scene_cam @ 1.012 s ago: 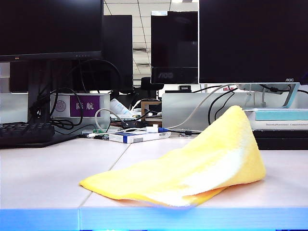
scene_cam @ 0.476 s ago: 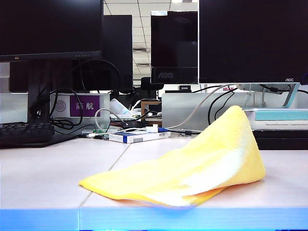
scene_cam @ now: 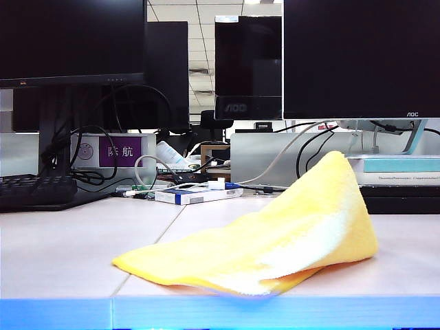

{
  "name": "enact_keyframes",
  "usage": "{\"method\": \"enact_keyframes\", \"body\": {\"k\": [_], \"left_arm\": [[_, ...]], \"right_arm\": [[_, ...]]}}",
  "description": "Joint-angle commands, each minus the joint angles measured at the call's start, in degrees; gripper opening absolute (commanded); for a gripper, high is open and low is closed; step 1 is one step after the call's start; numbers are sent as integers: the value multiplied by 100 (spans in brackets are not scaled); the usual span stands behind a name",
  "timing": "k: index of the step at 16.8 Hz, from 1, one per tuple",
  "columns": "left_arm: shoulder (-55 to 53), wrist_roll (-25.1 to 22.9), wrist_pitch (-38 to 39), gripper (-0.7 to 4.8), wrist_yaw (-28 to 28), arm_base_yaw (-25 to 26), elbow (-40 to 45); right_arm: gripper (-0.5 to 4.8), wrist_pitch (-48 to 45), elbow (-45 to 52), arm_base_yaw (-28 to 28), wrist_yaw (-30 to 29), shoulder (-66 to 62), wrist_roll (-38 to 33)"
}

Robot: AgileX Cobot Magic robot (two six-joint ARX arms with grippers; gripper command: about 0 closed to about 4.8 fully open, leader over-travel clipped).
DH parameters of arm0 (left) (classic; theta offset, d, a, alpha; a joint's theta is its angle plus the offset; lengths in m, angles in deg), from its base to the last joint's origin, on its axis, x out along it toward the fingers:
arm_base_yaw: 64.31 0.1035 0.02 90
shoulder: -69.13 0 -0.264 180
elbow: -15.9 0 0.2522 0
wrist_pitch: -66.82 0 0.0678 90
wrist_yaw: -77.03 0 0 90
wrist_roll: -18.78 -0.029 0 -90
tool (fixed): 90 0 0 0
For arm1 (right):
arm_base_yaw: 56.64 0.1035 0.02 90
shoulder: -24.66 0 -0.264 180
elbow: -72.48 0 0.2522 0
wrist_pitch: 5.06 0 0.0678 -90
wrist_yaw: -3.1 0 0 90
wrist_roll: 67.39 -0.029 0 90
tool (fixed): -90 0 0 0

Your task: Wipe the table from front to back using the rag.

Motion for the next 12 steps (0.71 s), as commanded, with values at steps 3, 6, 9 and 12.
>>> {"method": "enact_keyframes", "body": {"k": [3, 6, 9, 12], "left_arm": [[15, 9, 48, -5, -7, -4, 37], [15, 9, 48, -5, -4, -4, 37], [15, 9, 48, -5, -4, -4, 37], [15, 9, 48, -5, -4, -4, 37]], "right_arm": [[54, 142, 46, -798, -756, 20, -9], [54, 140, 46, -922, -789, 20, -7], [54, 136, 46, -922, -789, 20, -7], [54, 136, 46, -922, -789, 20, -7]]}}
